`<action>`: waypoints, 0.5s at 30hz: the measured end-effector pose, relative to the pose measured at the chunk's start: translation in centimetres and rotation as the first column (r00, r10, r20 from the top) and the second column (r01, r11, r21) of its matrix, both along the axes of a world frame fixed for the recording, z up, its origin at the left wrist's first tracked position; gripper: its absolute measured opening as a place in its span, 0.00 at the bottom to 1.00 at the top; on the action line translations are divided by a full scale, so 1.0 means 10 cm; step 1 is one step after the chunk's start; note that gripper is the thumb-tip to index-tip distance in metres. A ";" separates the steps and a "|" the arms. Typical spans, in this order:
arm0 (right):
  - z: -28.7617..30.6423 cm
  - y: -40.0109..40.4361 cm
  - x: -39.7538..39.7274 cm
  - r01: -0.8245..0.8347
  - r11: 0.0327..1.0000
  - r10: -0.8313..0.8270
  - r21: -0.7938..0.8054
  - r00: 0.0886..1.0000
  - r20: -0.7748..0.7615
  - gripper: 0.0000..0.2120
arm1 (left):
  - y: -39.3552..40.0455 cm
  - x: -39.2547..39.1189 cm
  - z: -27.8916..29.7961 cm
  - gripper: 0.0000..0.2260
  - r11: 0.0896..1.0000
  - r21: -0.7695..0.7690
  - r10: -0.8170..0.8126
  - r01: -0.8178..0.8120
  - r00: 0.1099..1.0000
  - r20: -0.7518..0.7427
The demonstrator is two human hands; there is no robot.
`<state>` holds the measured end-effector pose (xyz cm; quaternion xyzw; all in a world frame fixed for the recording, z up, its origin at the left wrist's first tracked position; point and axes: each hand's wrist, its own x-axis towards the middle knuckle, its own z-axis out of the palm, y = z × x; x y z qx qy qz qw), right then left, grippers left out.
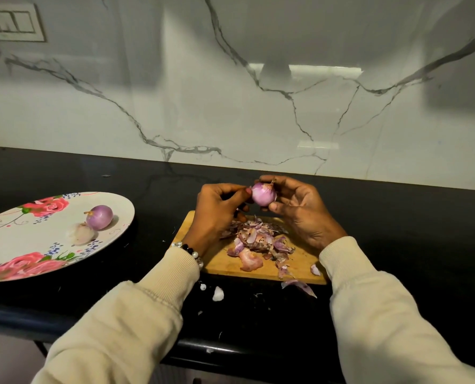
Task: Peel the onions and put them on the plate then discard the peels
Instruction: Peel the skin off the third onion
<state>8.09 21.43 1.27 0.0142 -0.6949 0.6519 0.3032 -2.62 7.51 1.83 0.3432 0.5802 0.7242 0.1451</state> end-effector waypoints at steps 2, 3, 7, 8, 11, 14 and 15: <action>0.00 0.00 0.00 -0.001 1.000 0.001 -0.003 1.000 0.011 0.24 | 0.00 0.00 0.00 0.05 1.000 0.001 0.000 0.000 1.000 -0.004; 0.00 0.00 0.00 -0.004 1.000 0.004 -0.005 1.000 0.015 0.24 | -0.01 0.00 0.00 0.05 1.000 0.003 0.004 -0.004 1.000 -0.011; -0.01 0.00 0.00 0.010 1.000 -0.012 0.028 0.999 0.040 0.24 | 0.01 -0.02 -0.02 0.05 0.999 -0.008 0.043 -0.044 0.996 -0.072; -0.01 0.00 0.00 0.015 0.999 -0.017 0.044 0.999 0.048 0.24 | 0.01 -0.03 -0.04 0.05 0.998 -0.014 0.054 -0.056 0.995 -0.086; -0.01 -0.01 0.00 0.006 0.998 -0.009 0.059 0.999 0.050 0.24 | 0.03 -0.03 -0.07 0.04 0.997 -0.005 0.075 -0.076 0.992 -0.098; -0.02 -0.03 -0.01 0.003 0.997 -0.007 0.077 0.999 0.047 0.24 | 0.04 -0.02 -0.09 0.04 0.994 0.007 0.110 -0.110 0.989 -0.099; -0.03 -0.03 -0.01 0.004 0.996 -0.008 0.087 0.999 0.050 0.24 | 0.05 -0.02 -0.10 0.04 0.993 0.005 0.119 -0.119 0.988 -0.094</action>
